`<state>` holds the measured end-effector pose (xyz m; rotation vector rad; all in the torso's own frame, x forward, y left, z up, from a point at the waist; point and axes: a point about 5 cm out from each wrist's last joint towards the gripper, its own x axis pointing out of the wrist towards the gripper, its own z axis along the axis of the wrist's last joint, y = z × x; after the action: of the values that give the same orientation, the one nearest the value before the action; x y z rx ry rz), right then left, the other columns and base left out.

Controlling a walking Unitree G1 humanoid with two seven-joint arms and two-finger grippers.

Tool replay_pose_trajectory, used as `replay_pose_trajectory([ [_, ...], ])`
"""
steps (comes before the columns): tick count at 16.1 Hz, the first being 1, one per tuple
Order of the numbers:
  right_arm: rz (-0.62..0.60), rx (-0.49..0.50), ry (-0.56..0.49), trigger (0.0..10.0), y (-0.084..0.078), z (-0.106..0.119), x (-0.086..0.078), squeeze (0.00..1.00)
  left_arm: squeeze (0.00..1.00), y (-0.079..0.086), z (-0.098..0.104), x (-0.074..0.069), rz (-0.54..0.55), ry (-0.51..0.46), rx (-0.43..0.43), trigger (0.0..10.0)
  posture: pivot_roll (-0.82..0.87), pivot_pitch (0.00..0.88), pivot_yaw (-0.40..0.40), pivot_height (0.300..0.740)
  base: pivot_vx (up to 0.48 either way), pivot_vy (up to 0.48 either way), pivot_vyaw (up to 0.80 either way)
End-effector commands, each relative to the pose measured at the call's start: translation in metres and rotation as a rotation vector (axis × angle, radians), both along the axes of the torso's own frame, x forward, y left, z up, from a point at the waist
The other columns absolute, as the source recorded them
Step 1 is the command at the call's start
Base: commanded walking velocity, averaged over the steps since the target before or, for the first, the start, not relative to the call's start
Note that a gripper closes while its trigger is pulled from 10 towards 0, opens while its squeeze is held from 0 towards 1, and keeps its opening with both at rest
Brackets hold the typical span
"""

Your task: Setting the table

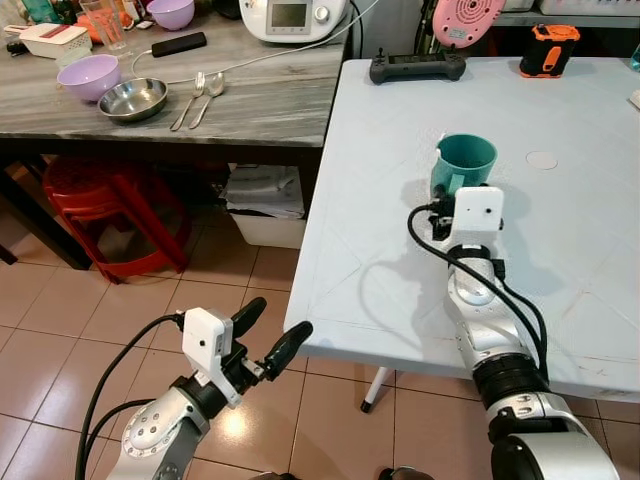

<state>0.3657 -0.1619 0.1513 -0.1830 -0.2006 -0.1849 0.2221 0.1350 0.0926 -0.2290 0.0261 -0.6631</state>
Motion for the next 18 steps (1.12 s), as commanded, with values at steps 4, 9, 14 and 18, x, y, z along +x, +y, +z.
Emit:
replay_pose_trajectory([
  [4,-0.001,-0.007,-0.022,0.0,0.002,0.004,0.003,0.00,0.00,-0.001,-0.004,0.001,0.012,0.010,0.007,10.0,-0.02,0.139,0.081,0.740,0.000,0.000,0.00],
  [9,0.002,-0.008,-0.026,0.0,0.002,0.004,0.003,0.00,0.00,-0.002,-0.004,0.003,0.015,0.007,0.008,10.0,-0.02,0.137,0.079,0.740,0.000,0.000,0.00],
  [14,0.015,0.006,-0.037,0.0,0.002,0.003,0.001,0.00,0.00,-0.007,-0.003,0.011,0.013,-0.007,0.004,10.0,-0.03,0.106,0.077,0.740,0.000,0.000,0.00],
  [18,0.021,0.063,-0.059,0.0,-0.004,0.004,-0.006,0.00,0.00,-0.011,0.000,0.023,0.022,-0.038,-0.012,10.0,-0.05,0.061,0.071,0.740,0.000,0.000,0.00],
])
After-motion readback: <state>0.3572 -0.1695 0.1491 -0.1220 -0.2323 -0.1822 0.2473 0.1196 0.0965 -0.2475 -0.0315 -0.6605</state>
